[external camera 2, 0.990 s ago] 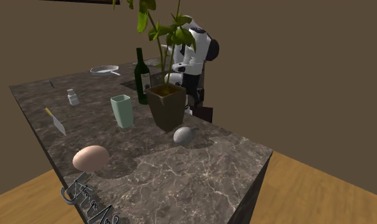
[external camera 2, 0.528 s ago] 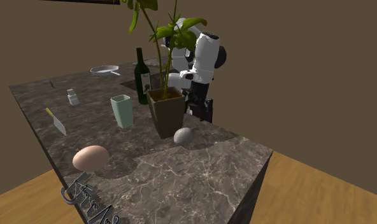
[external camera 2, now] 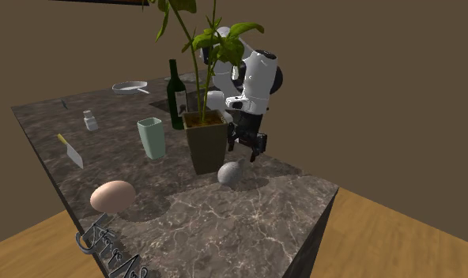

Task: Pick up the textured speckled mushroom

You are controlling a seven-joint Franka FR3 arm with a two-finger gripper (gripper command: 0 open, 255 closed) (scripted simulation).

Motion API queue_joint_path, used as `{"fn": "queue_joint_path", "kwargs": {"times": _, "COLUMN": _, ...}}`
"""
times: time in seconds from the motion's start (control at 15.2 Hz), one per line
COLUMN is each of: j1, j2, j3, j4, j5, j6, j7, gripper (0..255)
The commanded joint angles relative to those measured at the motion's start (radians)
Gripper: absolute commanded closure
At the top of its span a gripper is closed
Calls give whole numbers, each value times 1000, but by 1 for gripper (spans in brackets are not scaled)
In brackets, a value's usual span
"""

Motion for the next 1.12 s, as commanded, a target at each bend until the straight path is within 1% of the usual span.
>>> {"fn": "queue_joint_path", "kwargs": {"times": 0.0, "j1": -6, "j2": 6, "j3": -6, "j4": -36, "j5": -7, "j6": 33, "j7": 10, "gripper": 0}}
{"fn": "queue_joint_path", "kwargs": {"times": 0.13, "j1": -6, "j2": 6, "j3": -6, "j4": -36, "j5": -7, "j6": 33, "j7": 10, "gripper": 0}}
{"fn": "queue_joint_path", "kwargs": {"times": 0.2, "j1": -8, "j2": 3, "j3": -6, "j4": -37, "j5": -5, "j6": 33, "j7": 6, "gripper": 255}}
{"fn": "queue_joint_path", "kwargs": {"times": 0.79, "j1": -6, "j2": 6, "j3": -5, "j4": -36, "j5": -7, "j6": 33, "j7": 10, "gripper": 255}}
{"fn": "queue_joint_path", "kwargs": {"times": 1.06, "j1": -5, "j2": -2, "j3": -3, "j4": 7, "j5": 3, "j6": -15, "j7": -5, "gripper": 255}}
